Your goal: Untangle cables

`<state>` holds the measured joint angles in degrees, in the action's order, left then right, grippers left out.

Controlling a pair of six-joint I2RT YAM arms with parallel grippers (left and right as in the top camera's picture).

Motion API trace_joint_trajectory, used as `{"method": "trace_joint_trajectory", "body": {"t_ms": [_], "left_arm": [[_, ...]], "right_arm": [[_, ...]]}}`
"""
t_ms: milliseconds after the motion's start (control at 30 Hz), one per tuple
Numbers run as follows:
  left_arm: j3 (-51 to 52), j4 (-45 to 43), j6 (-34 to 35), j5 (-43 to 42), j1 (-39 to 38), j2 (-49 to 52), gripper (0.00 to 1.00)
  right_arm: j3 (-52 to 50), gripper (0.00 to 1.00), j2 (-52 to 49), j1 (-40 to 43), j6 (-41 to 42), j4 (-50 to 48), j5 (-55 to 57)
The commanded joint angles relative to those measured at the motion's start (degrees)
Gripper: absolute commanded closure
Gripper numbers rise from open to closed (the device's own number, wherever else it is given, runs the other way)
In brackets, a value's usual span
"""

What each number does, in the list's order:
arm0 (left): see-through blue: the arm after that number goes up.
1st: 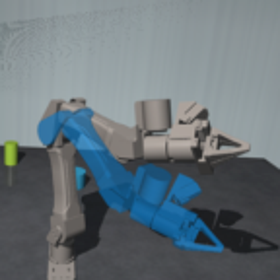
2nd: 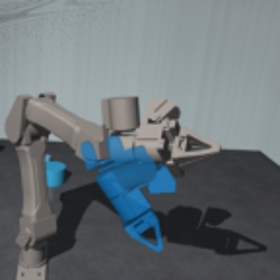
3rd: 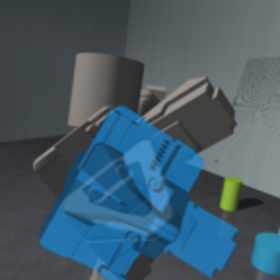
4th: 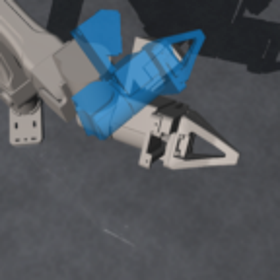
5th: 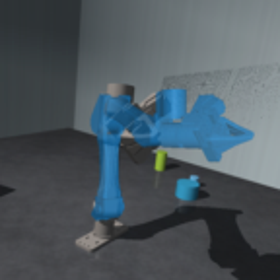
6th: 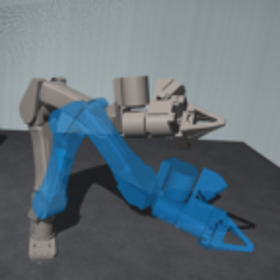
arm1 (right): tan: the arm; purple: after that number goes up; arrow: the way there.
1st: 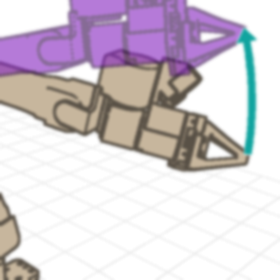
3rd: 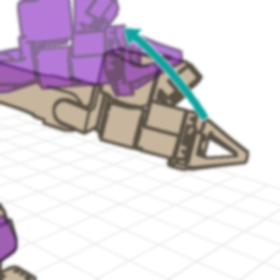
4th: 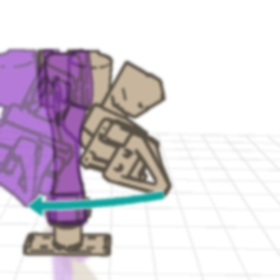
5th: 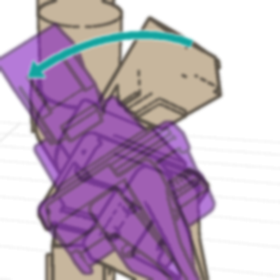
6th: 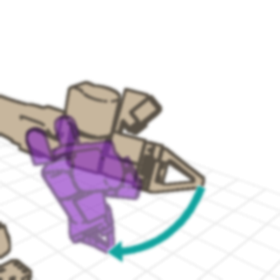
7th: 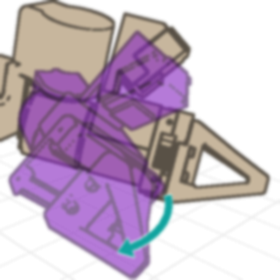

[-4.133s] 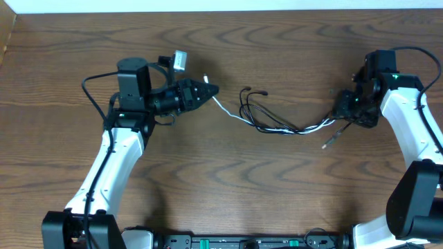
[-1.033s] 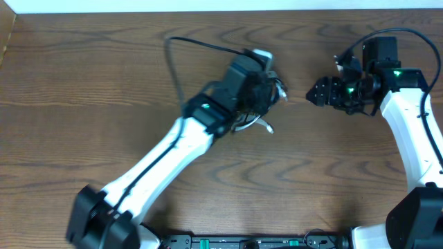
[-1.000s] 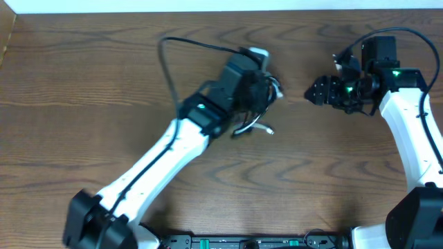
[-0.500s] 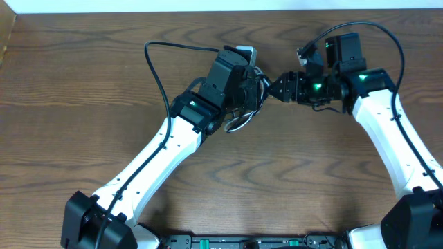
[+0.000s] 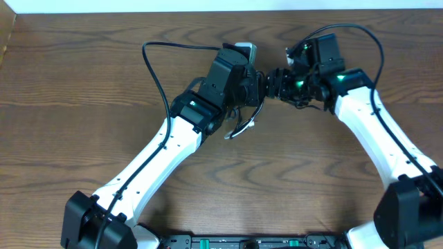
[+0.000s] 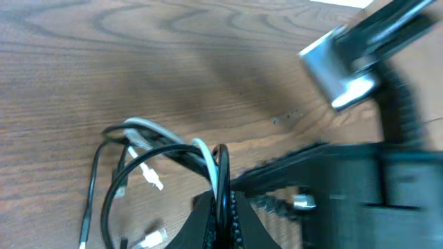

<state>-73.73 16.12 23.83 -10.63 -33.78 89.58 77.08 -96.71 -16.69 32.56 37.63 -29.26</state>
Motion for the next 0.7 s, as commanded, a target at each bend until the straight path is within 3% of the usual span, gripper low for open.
{"method": "trace_joint_trajectory", "body": {"t_ms": [0,133,400,600,667], "left_arm": [[-0.7,-1.5,0.3,-0.5,1.0,-1.3,0.93],[-0.7,-1.8,0.5,-0.5,3.0,-4.7,0.93],[-0.7,1.3,0.5,-0.4,8.8,-14.3,0.93],[-0.7,3.0,0.5,-0.5,13.5,-20.0,0.93],[-0.7,4.6,0.5,-0.5,14.5,-21.5,0.93]], "right_arm": [[0.4,0.40,-3.3,-0.9,2.8,0.8,5.0],[0.4,0.42,-6.9,-0.7,5.2,0.6,10.0],[0.4,0.57,-12.9,1.2,5.7,-0.1,11.5],[0.4,0.59,-15.6,1.7,5.7,0.5,14.4],[0.4,0.65,-16.5,1.8,5.0,0.7,15.0]]}}
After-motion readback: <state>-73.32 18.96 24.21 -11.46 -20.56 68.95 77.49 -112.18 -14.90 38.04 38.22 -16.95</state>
